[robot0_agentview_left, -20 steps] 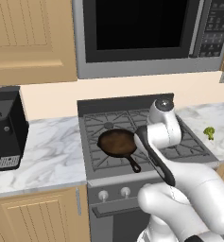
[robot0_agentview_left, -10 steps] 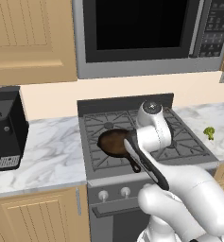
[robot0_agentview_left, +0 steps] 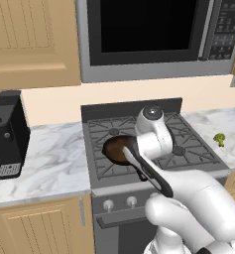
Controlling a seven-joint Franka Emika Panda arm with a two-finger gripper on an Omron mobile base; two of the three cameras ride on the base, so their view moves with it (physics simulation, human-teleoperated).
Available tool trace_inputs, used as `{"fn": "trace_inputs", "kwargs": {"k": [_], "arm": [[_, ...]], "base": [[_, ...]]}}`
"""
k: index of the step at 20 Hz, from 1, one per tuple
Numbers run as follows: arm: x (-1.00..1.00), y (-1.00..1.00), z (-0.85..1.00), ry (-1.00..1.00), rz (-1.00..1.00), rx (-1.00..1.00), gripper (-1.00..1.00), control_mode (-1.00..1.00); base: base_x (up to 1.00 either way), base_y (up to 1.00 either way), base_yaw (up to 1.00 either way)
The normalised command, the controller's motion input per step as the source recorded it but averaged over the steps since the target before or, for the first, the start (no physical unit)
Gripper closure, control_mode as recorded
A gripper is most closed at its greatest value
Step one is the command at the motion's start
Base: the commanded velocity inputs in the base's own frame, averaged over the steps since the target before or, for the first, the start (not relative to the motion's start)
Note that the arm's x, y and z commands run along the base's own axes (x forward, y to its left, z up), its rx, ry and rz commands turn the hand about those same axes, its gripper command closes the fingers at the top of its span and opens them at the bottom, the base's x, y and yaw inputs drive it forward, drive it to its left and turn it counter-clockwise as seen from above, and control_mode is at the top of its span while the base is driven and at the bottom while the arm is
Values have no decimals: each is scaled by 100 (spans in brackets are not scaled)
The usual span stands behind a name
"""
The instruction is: Put the broccoli and lemon in the pan. Then turn on the front left burner and set the heat to medium.
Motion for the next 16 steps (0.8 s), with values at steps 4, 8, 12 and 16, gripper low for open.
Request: {"fn": "trace_inputs", "kwargs": {"k": [4, 8, 12, 16], "arm": [[16, 12, -5, 1, 0, 7, 100, -100], [23, 5, -15, 5, 0, 11, 100, -100], [24, 1, -15, 4, 0, 10, 100, -100], [29, 10, -11, 8, 0, 7, 100, -100]], "base": [[0, 0, 0], [0, 0, 0], [0, 0, 0], [0, 0, 0]]}}
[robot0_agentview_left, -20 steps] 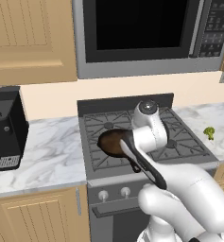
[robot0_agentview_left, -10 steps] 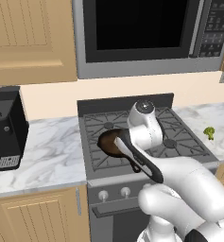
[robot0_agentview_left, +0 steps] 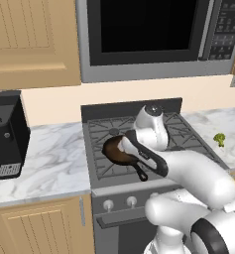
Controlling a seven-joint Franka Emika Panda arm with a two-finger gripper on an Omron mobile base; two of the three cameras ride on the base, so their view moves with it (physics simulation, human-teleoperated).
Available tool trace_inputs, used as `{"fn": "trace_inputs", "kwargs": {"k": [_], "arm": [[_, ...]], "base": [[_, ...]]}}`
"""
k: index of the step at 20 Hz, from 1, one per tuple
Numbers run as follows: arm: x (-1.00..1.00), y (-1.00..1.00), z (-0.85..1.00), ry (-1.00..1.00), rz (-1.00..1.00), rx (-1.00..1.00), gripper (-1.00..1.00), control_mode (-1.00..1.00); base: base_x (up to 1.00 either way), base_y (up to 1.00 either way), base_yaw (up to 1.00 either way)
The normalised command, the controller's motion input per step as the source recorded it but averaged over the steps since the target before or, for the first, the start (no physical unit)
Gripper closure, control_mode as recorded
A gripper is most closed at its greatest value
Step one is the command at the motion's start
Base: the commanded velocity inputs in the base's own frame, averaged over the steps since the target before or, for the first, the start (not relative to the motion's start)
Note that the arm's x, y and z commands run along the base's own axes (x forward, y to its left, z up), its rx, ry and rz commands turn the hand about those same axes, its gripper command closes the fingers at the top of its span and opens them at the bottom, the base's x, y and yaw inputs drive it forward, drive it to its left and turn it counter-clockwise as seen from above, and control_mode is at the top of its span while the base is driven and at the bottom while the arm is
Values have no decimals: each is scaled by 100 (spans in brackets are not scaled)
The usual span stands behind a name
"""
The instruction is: Put the broccoli and lemon in the pan. Then turn on the front left burner and set the heat to medium.
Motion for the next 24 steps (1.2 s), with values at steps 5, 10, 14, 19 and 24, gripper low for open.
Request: {"fn": "trace_inputs", "kwargs": {"k": [5, 10, 14, 19, 24], "arm": [[33, 17, -28, 11, 0, 1, 100, -100], [38, 9, -30, 7, 0, 0, 100, -100], [34, 0, -23, 1, 0, 2, 100, -100], [29, 0, -30, 3, 0, 1, 100, -100], [15, 1, -30, 0, 0, 0, 100, -100]], "base": [[0, 0, 0], [0, 0, 0], [0, 0, 0], [0, 0, 0], [0, 0, 0]]}}
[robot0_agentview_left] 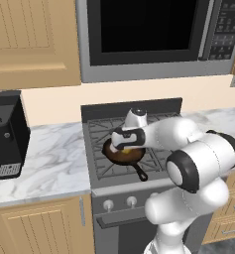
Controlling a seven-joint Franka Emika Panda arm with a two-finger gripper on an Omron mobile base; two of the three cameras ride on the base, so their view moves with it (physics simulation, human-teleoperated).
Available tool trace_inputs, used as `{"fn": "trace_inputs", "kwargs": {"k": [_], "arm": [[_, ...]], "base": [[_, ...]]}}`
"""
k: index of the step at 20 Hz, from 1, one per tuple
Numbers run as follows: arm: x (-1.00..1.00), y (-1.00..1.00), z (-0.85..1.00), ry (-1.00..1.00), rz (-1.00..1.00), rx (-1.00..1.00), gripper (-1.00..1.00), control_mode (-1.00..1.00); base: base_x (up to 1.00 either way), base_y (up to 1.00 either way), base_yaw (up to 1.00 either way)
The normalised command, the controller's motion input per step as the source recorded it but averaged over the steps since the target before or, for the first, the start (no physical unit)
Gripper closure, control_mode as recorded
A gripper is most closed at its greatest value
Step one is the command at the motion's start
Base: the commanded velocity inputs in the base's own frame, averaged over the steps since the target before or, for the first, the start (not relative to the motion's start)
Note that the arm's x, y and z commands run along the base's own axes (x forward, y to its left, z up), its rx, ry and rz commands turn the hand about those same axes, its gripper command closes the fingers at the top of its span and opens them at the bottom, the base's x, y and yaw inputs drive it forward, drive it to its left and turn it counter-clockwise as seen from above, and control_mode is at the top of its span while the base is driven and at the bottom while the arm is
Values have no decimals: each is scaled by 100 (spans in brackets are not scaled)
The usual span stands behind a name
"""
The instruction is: Put the broccoli and lemon in the pan. Then turn on the front left burner and set the heat to medium.
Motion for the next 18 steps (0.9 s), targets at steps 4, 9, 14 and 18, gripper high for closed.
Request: {"fn": "trace_inputs", "kwargs": {"k": [4, 9, 14, 18], "arm": [[9, 0, -22, 0, 0, 0, 100, -100], [2, 0, -20, 0, 0, 0, 100, -100], [1, 5, -18, 0, 0, 0, 100, -100], [0, 9, -13, 0, 0, 0, 100, -100]], "base": [[0, 0, 0], [0, 0, 0], [0, 0, 0], [0, 0, 0]]}}
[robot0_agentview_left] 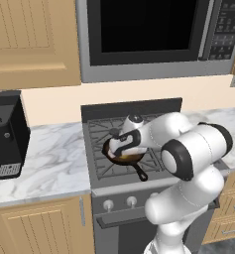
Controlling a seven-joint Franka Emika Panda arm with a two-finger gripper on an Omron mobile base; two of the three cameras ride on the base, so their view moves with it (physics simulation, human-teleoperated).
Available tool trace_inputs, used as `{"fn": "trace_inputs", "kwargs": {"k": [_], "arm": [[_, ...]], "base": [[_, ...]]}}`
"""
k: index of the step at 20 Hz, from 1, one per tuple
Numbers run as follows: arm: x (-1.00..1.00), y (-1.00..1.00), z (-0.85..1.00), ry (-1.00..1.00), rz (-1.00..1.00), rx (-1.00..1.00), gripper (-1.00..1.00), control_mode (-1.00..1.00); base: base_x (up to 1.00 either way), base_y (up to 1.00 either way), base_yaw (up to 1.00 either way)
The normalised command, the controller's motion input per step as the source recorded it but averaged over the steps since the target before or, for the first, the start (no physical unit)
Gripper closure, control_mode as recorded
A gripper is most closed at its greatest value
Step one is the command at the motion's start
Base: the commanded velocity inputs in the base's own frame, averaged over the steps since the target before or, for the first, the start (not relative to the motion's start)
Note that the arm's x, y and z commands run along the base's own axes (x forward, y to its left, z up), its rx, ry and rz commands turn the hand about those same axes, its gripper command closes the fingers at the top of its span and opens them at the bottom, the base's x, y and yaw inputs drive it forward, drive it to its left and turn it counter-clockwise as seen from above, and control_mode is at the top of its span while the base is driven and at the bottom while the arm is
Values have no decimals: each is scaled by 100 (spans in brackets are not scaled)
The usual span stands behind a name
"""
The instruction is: Put the broccoli and lemon in the pan. Then turn on the front left burner and set the heat to medium.
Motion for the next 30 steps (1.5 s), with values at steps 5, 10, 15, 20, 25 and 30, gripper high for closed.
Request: {"fn": "trace_inputs", "kwargs": {"k": [5, 10, 15, 20, 25, 30], "arm": [[0, 11, -10, 0, 0, 0, 100, -100], [0, 11, -1, 0, 0, 0, -100, -100], [-1, -3, 0, -6, 0, 4, -100, -100], [-7, -8, 14, -12, 0, 10, -100, -100], [-11, -7, 37, -9, 0, 10, -100, -100], [-32, -17, 64, -1, 0, 9, -100, -100]], "base": [[0, 0, 0], [0, 0, 0], [0, 0, 0], [0, 0, 0], [0, 0, 0], [0, 0, 0]]}}
